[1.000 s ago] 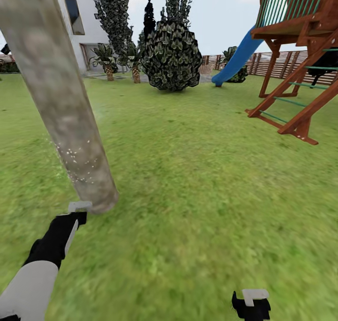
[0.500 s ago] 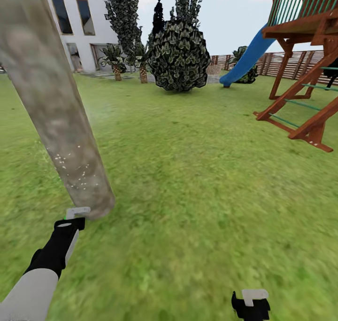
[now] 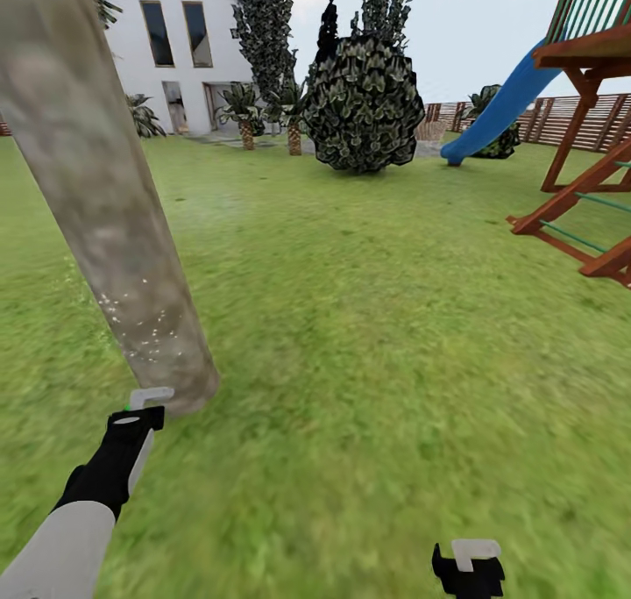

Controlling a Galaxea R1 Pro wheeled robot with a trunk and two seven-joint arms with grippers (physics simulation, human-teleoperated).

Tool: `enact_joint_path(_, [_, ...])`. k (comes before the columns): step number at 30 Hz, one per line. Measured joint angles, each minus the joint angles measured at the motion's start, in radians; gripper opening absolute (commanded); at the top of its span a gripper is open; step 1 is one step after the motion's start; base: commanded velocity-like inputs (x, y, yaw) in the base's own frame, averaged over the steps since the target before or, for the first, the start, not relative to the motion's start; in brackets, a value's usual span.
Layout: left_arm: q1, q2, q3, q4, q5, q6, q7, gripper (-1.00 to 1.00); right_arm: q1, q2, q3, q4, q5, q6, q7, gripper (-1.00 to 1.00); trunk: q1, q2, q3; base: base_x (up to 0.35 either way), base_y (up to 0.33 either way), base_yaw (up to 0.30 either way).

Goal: In the garden, pick up the pesticide atomizer on the floor and spray pesticide onto both trees until each tree trunk is fully covered.

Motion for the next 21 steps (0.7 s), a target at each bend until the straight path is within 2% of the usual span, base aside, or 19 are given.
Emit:
enact_joint_path(8, [0.000, -0.001, 0.000, 0.000, 0.000, 0.000, 0.000, -1.00, 0.000, 0.000, 0.000, 0.000, 0.000, 0.000, 0.000, 1.00, 0.000, 0.000, 0.000, 0.145, -0.243, 0.020])
enact_joint_path(21, [0.000, -0.002, 0.000, 0.000, -0.001, 0.000, 0.000, -1.00, 0.000, 0.000, 0.000, 0.000, 0.000, 0.000, 0.000, 1.00, 0.000, 0.000, 0.000, 0.108, -0.266, 0.262])
